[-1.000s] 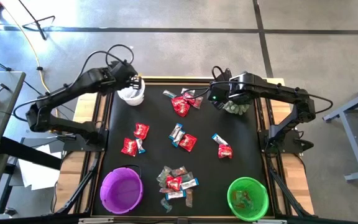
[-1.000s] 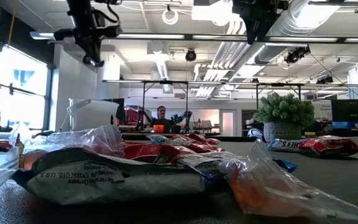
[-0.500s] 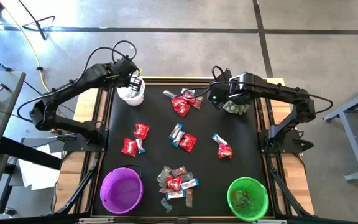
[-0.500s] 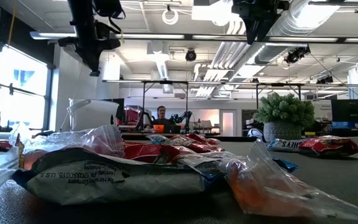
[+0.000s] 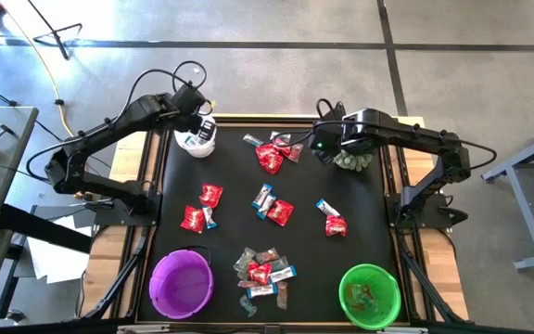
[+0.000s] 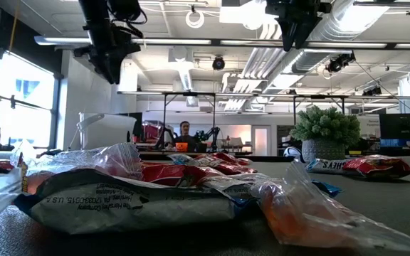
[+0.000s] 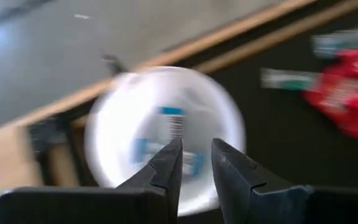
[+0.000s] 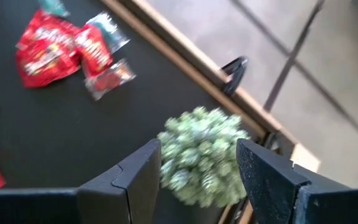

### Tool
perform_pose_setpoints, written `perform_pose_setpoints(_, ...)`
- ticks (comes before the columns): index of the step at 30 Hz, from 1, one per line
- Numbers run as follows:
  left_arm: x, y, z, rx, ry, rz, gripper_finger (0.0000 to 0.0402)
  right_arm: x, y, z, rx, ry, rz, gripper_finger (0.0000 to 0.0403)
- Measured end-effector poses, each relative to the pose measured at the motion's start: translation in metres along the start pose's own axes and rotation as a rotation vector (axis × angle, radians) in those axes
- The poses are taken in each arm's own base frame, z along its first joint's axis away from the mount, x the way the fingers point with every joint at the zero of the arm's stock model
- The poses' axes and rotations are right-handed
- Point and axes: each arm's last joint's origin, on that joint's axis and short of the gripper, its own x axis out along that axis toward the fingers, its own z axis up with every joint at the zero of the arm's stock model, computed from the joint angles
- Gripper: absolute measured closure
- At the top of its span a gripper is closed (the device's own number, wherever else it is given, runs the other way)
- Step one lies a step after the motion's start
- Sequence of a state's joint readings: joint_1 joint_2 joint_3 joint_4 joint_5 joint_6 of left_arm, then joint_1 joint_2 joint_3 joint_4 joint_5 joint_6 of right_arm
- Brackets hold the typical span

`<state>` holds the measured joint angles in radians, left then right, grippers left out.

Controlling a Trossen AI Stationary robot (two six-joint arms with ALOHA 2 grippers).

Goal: Sort candy
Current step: Put the white chocolate into the white bucket

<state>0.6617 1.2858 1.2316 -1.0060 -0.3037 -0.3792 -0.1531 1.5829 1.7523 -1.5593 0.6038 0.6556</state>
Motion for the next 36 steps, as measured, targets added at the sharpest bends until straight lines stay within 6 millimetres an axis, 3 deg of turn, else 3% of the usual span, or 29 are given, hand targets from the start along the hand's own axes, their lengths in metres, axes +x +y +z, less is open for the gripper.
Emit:
perform_pose_setpoints(5,-0.002,-0.013,0.004,0.066,0.021,-0.318,0.0331,0.000,0.002,-0.002,0.073,0.079,0.090,0.0197)
perform_pose_setpoints(8,-0.005,-0.022,0.004,0.130,0.010,-0.423,0.0332,0.000,0.003,-0.004,0.119,0.114,0.117,0.0197)
perform_pose_setpoints(13,-0.007,-0.028,0.005,0.175,-0.029,-0.441,0.0330,0.010,0.015,-0.017,0.141,0.203,0.126,0.0197)
perform_pose_setpoints(24,-0.007,-0.028,0.006,0.214,-0.055,-0.443,0.0332,0.069,0.044,-0.078,0.153,0.628,0.101,0.0197)
perform_pose_setpoints(36,-0.007,-0.028,0.007,0.281,-0.073,-0.435,0.0332,0.110,0.092,-0.115,0.194,0.619,0.418,0.0197)
